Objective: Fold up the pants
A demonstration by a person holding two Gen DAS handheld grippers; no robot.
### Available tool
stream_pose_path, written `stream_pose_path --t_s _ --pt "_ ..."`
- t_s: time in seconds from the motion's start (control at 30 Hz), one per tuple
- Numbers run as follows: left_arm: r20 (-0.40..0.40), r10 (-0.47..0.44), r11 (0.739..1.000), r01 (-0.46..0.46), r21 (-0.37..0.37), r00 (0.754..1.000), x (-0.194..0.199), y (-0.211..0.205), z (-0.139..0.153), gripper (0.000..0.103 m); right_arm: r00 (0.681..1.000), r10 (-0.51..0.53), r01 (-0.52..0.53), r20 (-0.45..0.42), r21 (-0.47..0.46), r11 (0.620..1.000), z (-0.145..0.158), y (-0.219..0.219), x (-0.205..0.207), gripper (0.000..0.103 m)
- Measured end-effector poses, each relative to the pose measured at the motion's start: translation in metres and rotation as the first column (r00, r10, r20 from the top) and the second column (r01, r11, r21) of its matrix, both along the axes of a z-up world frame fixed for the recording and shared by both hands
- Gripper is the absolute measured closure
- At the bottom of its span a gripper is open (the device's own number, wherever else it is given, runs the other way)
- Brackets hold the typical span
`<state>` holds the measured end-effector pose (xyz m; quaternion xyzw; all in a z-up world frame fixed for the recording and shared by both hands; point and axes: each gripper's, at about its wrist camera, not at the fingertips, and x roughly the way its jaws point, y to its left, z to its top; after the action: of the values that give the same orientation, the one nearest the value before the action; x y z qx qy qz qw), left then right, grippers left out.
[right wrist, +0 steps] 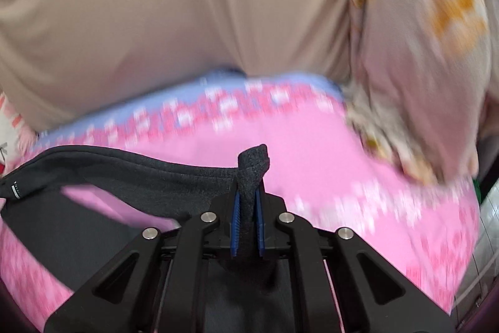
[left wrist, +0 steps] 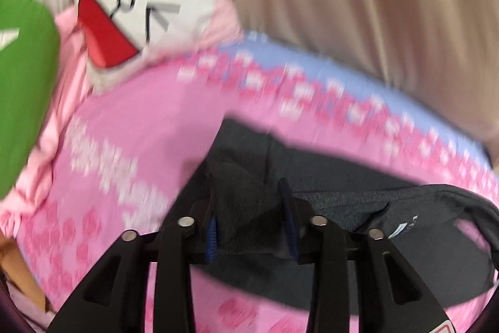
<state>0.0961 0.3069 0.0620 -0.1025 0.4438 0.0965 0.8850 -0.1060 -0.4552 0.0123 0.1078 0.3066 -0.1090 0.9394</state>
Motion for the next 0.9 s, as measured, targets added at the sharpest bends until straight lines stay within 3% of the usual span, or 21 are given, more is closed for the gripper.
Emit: stream_pose_path --t_s 0.03,0.1,0.13,0.17,0.2,0.23,0.27,0.4,0.53,0.57,0.63,0.67,0.7,0.73,0.8,0.83,0.87,0.9 --pt "0.005 0.017 1.000 -0.017 -0.005 1.000 -0.007 0.004 -0.007 0.059 1.000 -0.005 0.005 -0.013 0.008 1.000 -0.009 -0.001 -0.009 0.088" --pt "0.046 0.060 0.997 -0.058 -0.040 0.997 -0.028 0.012 -0.012 0.034 0.998 -0.049 0.049 -0.026 0.010 0.999 -0.021 -0.004 -0.028 0.074" --pt "0.082 0.079 0.993 -0.071 -0.096 0.993 -0.042 0.015 -0.009 0.028 0.998 -0.063 0.063 -0.017 0.013 0.998 -0.023 -0.005 -0.037 0.064" --pt "0.097 0.093 0.988 -0.080 -0.134 0.991 -0.048 0.018 -0.008 0.017 0.997 -0.081 0.081 0.005 0.020 0.997 -0.023 -0.004 -0.051 0.062" --pt "0.107 0.128 0.972 -0.104 -0.212 0.986 -0.058 0.022 -0.007 0.015 0.995 -0.096 0.095 0.022 0.027 0.995 -0.022 -0.001 -0.062 0.061" --pt "0.105 0.146 0.957 -0.113 -0.269 0.984 -0.063 0.024 -0.009 0.015 0.993 -0.112 0.110 0.041 0.038 0.993 -0.021 0.000 -0.074 0.060" --pt "0.092 0.170 0.923 -0.126 -0.362 0.981 -0.069 0.027 -0.012 0.015 0.988 -0.137 0.134 0.066 0.051 0.990 -0.019 0.000 -0.086 0.058" --pt "0.007 0.181 0.796 -0.142 -0.588 0.983 -0.054 0.024 -0.033 0.014 0.978 -0.164 0.150 0.132 0.113 0.982 -0.017 0.010 -0.116 0.050" --pt "-0.055 0.186 0.729 -0.175 -0.662 0.981 -0.018 0.021 -0.050 0.014 0.980 -0.132 0.111 0.148 0.141 0.984 -0.019 0.030 -0.121 0.048" --pt "-0.049 0.189 0.717 -0.172 -0.676 0.981 -0.011 0.022 -0.052 0.019 0.981 -0.122 0.100 0.148 0.146 0.984 -0.020 0.036 -0.120 0.048" --pt "-0.035 0.177 0.717 -0.153 -0.680 0.984 0.002 0.024 -0.050 0.085 0.984 -0.100 0.077 0.147 0.154 0.985 -0.021 0.046 -0.119 0.046" --pt "-0.036 0.139 0.729 -0.127 -0.673 0.990 0.006 0.022 -0.046 0.103 0.984 -0.097 0.075 0.148 0.151 0.986 -0.021 0.049 -0.118 0.046" --pt "-0.007 0.140 0.724 -0.107 -0.682 0.990 0.001 0.026 -0.036 0.103 0.984 -0.093 0.070 0.150 0.152 0.986 -0.021 0.052 -0.119 0.046" --pt "0.021 0.168 0.745 -0.113 -0.658 0.986 -0.010 0.031 -0.025 0.103 0.984 -0.086 0.062 0.155 0.158 0.986 -0.021 0.054 -0.121 0.046" --pt "0.094 0.252 0.822 -0.162 -0.545 0.963 -0.036 0.044 0.003 0.103 0.982 -0.084 0.053 0.167 0.185 0.981 -0.023 0.055 -0.124 0.044" --pt "0.104 0.289 0.844 -0.202 -0.496 0.952 -0.046 0.052 0.009 0.103 0.983 -0.083 0.047 0.163 0.217 0.975 -0.028 0.053 -0.122 0.041" --pt "0.092 0.313 0.855 -0.239 -0.460 0.945 -0.052 0.058 0.008 0.103 0.984 -0.092 0.054 0.156 0.232 0.971 -0.031 0.051 -0.121 0.040" --pt "0.044 0.303 0.850 -0.249 -0.465 0.952 -0.052 0.063 0.000 0.103 0.984 -0.101 0.062 0.146 0.249 0.967 -0.034 0.048 -0.116 0.040"
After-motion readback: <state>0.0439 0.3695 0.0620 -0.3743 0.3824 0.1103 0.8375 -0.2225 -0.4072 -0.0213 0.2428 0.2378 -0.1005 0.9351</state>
